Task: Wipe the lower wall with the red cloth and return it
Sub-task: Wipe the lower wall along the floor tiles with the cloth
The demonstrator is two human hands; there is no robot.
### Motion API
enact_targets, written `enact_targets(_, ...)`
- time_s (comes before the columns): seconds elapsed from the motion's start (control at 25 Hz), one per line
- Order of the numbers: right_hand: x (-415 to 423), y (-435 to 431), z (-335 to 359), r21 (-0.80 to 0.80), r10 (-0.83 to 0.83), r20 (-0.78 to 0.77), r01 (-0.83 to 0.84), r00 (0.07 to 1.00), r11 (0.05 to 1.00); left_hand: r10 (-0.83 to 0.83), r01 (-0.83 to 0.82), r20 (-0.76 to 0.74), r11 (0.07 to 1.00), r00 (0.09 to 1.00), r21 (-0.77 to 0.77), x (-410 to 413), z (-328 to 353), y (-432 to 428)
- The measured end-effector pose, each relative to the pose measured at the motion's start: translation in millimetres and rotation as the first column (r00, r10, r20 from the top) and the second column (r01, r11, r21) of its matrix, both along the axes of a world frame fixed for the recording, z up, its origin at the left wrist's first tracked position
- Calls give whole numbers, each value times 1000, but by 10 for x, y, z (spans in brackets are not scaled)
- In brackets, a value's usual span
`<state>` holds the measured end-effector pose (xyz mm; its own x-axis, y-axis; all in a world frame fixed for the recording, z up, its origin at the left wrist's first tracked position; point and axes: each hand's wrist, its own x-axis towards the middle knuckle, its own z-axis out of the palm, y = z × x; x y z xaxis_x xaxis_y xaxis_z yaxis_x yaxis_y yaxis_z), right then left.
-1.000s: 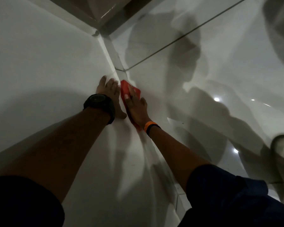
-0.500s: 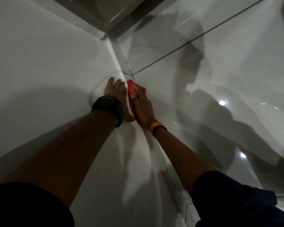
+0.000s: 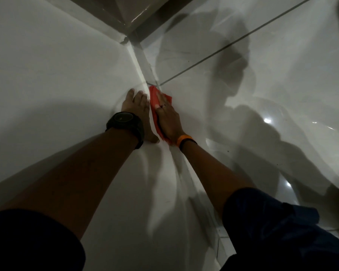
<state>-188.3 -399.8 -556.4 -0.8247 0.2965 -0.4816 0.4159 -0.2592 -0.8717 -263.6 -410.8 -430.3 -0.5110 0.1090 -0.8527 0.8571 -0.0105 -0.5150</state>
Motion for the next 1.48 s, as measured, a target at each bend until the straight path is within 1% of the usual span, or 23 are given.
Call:
enact_targets(0.08,266,-113,63,-1,4,-16,-4,1000,1000,23,-23,20,1000,1000,7,-8,52,4)
enact_targets(0.16,447,-169,86,45,6,-37,-4,999,999,29,-29,10,1000,1000,0,13,105,-4)
enact_targets(0.28,54,31,30,92,62,-22,-60,998,994,15,-15,1,1000,1000,-16,51,106,-3)
enact_targets(0.36,-122,119,11,85,83,-17,-81,996,993,29,-29,11,1000,1000,-1,67,99,-7)
enact_targets(0.44,-4,68,4,72,73,-19,-71,997,995,39,-39,4,999,999,20,92,99,-21)
enact_targets(0.56,257,-59,7,93,89,-19,-87,996,992,29,-29,5,1000,1000,13,107,121,-35)
enact_targets(0.68,-4,38,-15,62,75,26,-77,997,995,30,-30,0,999,1000,18,115,107,-57)
enact_targets(0.76,-168,116,-34,44,64,-7,-64,998,997,20,-20,-7,999,1000,26,97,79,-61)
enact_targets(0.84,-36,-16,-1,33,13,-29,-12,999,999,12,-11,-12,999,1000,40,97,56,-85)
enact_targets(0.88,119,-108,24,26,-11,-16,11,1000,1000,8,-7,-13,999,1000,41,109,55,-95)
enact_targets(1.0,647,-333,44,12,16,9,-16,1000,1000,-16,16,-5,1000,1000,19,249,80,-154)
enact_targets(1.12,532,-262,31,-26,39,19,-39,999,999,-64,63,12,997,998,46,337,114,-200)
enact_targets(1.24,448,-233,-16,-29,43,35,-42,998,999,-41,41,8,998,999,53,418,96,-219)
enact_targets(1.4,927,-444,-43,5,38,7,-38,999,999,2,-3,25,999,1000,46,552,105,-247)
enact_targets(1.48,904,-453,-45,18,38,29,-39,999,999,37,-38,24,998,999,48,606,146,-258)
